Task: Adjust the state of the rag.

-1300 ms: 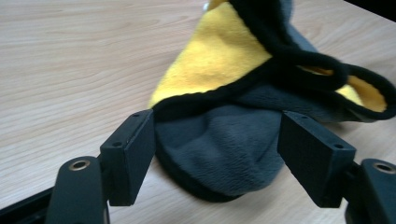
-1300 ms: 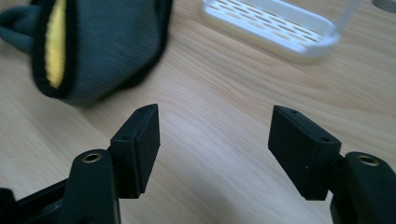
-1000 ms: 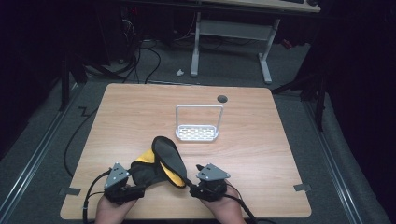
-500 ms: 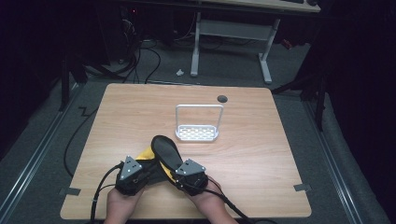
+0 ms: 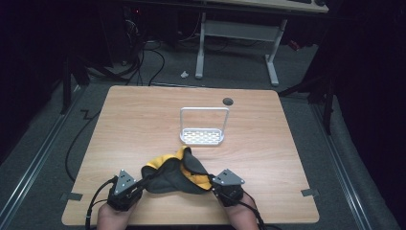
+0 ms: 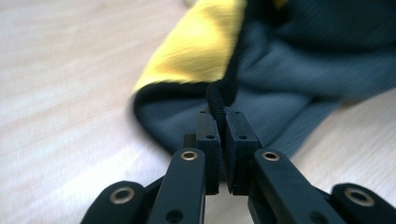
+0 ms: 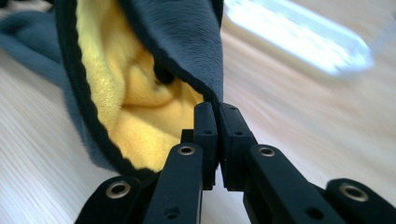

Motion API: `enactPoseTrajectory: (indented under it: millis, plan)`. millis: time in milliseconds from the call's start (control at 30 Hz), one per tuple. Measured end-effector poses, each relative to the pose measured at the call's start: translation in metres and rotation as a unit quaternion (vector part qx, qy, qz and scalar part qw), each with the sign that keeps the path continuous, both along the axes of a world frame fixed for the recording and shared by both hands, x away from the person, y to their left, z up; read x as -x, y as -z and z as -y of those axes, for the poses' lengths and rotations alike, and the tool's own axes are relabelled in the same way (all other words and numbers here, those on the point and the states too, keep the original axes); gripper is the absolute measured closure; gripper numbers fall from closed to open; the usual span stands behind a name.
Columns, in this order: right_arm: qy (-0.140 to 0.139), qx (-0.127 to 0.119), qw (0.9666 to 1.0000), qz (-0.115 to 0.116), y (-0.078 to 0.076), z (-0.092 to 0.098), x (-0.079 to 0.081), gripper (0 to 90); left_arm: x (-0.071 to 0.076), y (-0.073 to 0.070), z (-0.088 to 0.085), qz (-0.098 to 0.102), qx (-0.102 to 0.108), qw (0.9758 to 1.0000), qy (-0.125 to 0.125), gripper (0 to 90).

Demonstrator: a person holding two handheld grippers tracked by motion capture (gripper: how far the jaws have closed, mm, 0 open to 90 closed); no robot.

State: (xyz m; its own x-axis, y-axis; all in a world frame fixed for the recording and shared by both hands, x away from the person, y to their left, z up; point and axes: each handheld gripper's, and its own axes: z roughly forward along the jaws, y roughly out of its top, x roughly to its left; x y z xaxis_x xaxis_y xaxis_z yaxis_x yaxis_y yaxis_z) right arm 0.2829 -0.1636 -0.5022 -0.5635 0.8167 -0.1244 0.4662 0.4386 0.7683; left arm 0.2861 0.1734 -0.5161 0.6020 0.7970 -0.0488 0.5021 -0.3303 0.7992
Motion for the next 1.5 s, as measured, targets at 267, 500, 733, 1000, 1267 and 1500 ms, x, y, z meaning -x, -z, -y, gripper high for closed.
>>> enactPoseTrajectory:
  millis: [267,500,733,1000,1267,1500]
  plan:
    - [0.043,-0.004,0.9986,-0.032,0.014,0.044,0.010,81.4,0.006,0.005,-0.005,-0.012,-0.023,0.9997,-0.003,86.2]
    - [0.059,0.005,0.9972,-0.044,0.018,0.063,0.016,73.8,-0.010,0.005,-0.028,-0.014,-0.029,0.9984,-0.047,86.1]
    - [0.072,0.011,0.9973,-0.015,-0.001,0.069,0.020,60.6,-0.026,-0.004,-0.057,0.005,-0.036,0.9945,-0.099,86.0]
    - [0.042,0.003,0.9988,-0.024,-0.007,0.042,-0.022,58.7,0.007,-0.007,-0.056,0.001,-0.077,0.9903,-0.116,65.6]
    - [0.067,0.041,0.9947,-0.067,0.017,0.045,-0.052,75.0,0.042,-0.022,-0.011,0.019,-0.032,0.9980,-0.050,64.4]
    - [0.091,0.045,0.9924,-0.070,0.015,0.097,0.009,78.2,0.036,-0.007,0.036,-0.032,0.000,0.9991,0.028,58.0]
